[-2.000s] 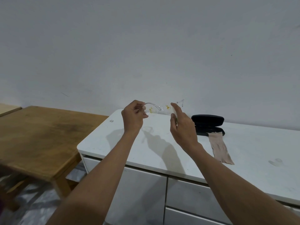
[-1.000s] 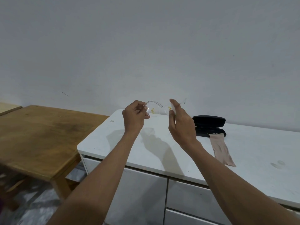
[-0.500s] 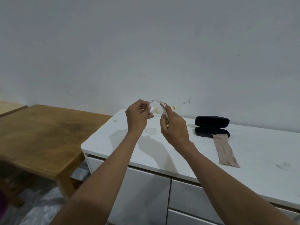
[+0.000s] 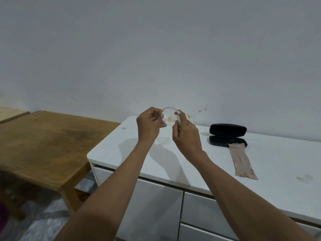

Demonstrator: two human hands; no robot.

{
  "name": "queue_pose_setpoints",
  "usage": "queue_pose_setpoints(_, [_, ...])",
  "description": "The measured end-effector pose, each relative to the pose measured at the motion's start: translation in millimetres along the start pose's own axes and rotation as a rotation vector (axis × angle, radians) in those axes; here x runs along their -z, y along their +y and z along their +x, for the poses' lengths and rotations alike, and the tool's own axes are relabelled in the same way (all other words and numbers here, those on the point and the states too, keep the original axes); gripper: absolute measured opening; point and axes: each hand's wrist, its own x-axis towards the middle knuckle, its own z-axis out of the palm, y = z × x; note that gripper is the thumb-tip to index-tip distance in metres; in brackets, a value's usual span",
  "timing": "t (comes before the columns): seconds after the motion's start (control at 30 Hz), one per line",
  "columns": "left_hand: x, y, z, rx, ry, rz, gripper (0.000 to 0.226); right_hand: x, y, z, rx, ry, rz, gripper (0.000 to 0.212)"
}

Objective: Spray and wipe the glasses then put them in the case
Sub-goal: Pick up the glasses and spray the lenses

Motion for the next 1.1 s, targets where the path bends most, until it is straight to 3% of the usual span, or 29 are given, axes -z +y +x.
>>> queue_pose_setpoints(0.33, [0.2, 0.6, 0.0, 0.001, 0.000, -0.012, 0.007, 8.5, -0.6, -3.1, 0.006, 0.064, 0.086, 0.045])
queue_pose_setpoints(0.53, [4.6, 0.5, 6.1, 0.041, 0.048, -0.065, 0.027, 23.9, 16.4, -13.6, -0.282, 0.183, 0.357, 0.031])
queue_pose_setpoints(0.63, [5.6, 3.0, 7.4, 0.030, 0.056, -0.081, 0.030, 29.8, 23.6, -12.5, -0.586, 0.212, 0.721, 0.027])
queue_pose_setpoints(0.73, [5.4, 7.8, 7.2, 0.012, 0.039, -0.097, 0.026, 38.3, 33.2, -3.3, -0.913, 0.100, 1.169, 0.027])
queue_pose_setpoints(0.83, [4.5, 11.5, 8.6, 0.012, 0.016, -0.118, 0.022, 44.1, 37.6, 4.0, -1.008, -0.052, 1.520, 0.025])
queue_pose_setpoints(1.1, [0.1, 16.9, 11.6, 0.004, -0.022, -0.137, 0.022, 48.9, 39.0, 8.0, -0.971, -0.200, 1.717, 0.023])
